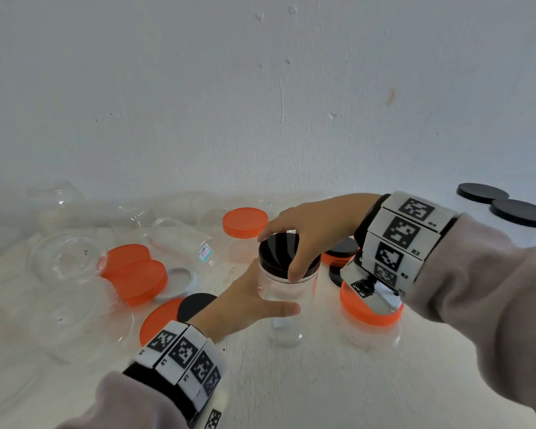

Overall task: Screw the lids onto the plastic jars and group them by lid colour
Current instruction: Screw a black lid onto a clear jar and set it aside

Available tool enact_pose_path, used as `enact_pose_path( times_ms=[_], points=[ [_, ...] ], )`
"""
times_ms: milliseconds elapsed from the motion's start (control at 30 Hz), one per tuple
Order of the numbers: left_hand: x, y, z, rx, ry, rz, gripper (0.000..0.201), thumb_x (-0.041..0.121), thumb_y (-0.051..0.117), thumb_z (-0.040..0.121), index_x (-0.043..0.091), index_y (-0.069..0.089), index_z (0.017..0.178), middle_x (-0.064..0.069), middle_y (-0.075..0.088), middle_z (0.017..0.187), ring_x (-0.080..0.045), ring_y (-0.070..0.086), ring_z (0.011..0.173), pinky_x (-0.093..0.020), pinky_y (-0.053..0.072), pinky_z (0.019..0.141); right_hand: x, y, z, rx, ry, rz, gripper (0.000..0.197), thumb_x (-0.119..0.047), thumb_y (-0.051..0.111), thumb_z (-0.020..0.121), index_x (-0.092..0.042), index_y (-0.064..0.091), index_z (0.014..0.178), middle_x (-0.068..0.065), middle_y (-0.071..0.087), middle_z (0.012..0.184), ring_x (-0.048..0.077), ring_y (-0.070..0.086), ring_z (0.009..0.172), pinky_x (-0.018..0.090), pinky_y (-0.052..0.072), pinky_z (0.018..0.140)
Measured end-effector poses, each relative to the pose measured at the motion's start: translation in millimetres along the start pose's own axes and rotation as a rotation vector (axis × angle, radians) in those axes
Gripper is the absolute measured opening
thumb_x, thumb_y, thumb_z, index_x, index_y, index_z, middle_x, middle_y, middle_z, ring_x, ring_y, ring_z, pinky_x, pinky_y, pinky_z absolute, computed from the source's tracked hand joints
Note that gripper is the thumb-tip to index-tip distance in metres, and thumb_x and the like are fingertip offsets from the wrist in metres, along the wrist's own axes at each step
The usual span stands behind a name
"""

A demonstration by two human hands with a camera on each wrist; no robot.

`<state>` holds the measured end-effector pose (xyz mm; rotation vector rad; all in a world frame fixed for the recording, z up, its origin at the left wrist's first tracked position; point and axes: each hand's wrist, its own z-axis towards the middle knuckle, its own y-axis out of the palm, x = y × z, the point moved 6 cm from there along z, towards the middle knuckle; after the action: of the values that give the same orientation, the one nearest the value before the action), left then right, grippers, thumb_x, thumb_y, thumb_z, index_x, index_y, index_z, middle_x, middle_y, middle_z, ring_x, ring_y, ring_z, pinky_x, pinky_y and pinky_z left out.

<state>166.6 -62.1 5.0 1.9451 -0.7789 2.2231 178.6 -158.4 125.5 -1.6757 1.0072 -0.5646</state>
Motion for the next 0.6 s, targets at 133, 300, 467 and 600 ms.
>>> enact_pose_path(
  times_ms=[133,300,467,600],
  points=[
    [-3.2,-0.9,1.4,-0.001,-0.005,0.001,0.099,0.036,0.083,0.062,0.038,0.026,0.143,0.023,0.044,0.139,0.007,0.039,0.128,-0.013,0.036,0.094,-3.5,0.9,0.7,-0.048,-0.032,-0.008,0.074,-0.035,0.076,0.075,-0.05,0.038,0.136,-0.015,0.037,0.138,0.014,0.041,0.125,0.038,0.042,0.101],
    [-5.3,-1.3,1.3,-0.004,0.008,0.0,0.087,0.031,0.084,0.066,0.047,0.031,0.133,0.03,0.048,0.13,0.023,0.043,0.112,0.001,0.04,0.079,-5.6,0.5,0.8,-0.086,-0.062,-0.017,0.075,-0.027,0.076,0.076,-0.052,0.038,0.136,-0.02,0.035,0.131,0.01,0.038,0.124,0.034,0.041,0.1],
    [-5.9,-2.3,1.1,0.001,0.0,0.003,0.093,0.036,0.084,0.064,0.045,0.027,0.137,0.031,0.046,0.13,0.025,0.042,0.111,-0.001,0.041,0.078,-6.4,-2.8,2.3,-0.045,-0.059,-0.047,0.073,-0.039,0.077,0.074,-0.051,0.04,0.136,-0.017,0.036,0.144,0.009,0.036,0.128,0.032,0.036,0.1],
    [-4.7,-1.6,1.3,-0.006,-0.001,0.009,0.092,0.034,0.083,0.064,0.044,0.027,0.136,0.03,0.045,0.13,0.028,0.041,0.109,0.003,0.038,0.076,-7.2,-4.1,3.2,-0.002,-0.073,-0.051,0.071,-0.044,0.077,0.073,-0.048,0.043,0.136,-0.017,0.039,0.142,0.003,0.035,0.117,0.027,0.031,0.091]
  ],
)
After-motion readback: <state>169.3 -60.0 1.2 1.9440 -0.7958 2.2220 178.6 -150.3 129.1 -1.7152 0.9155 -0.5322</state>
